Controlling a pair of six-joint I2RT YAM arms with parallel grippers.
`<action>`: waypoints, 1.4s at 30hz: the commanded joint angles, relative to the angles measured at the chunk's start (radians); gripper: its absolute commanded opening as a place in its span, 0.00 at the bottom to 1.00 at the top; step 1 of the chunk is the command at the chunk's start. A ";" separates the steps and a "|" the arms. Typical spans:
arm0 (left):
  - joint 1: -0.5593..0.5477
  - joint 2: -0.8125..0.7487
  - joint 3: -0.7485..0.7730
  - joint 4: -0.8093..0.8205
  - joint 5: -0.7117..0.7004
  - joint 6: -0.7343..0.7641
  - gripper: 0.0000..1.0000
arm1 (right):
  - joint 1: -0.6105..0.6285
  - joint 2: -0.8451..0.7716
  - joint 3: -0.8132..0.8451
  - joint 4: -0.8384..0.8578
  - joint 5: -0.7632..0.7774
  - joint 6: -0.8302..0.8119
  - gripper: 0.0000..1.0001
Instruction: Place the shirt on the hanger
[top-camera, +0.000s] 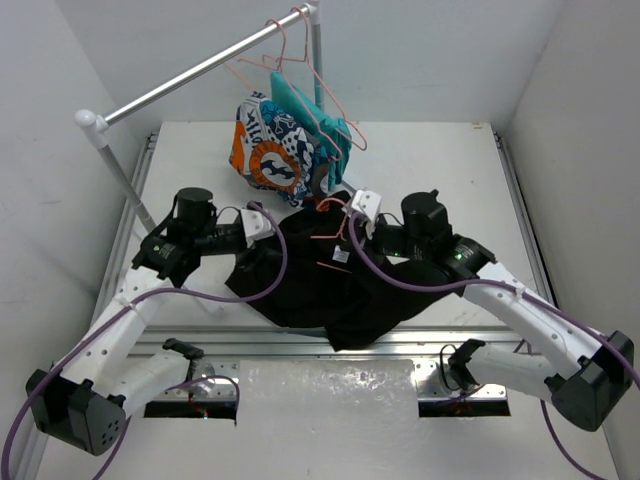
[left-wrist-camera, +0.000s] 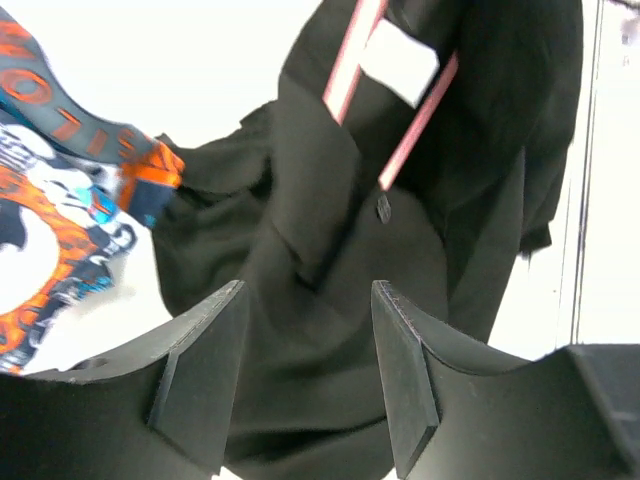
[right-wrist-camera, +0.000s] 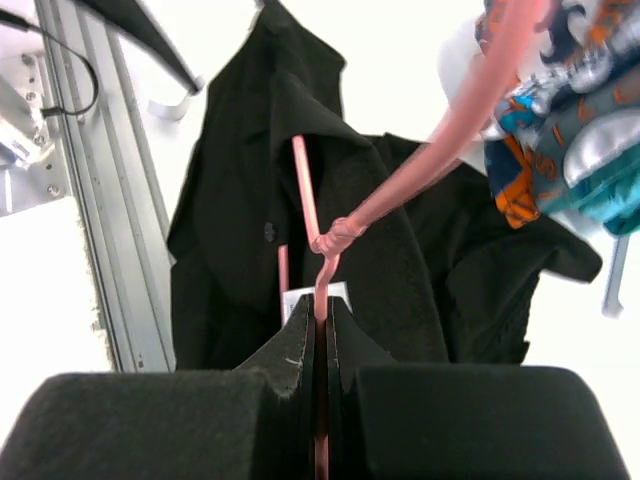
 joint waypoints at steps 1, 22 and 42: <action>0.005 -0.019 0.086 0.051 0.037 -0.076 0.51 | 0.086 0.013 0.137 -0.024 0.121 -0.052 0.00; -0.127 0.030 0.172 0.094 0.005 -0.133 0.59 | 0.145 0.183 0.319 -0.053 -0.084 -0.009 0.00; -0.165 0.019 0.091 0.174 -0.168 -0.176 0.00 | 0.151 0.131 0.259 0.019 0.234 0.119 0.77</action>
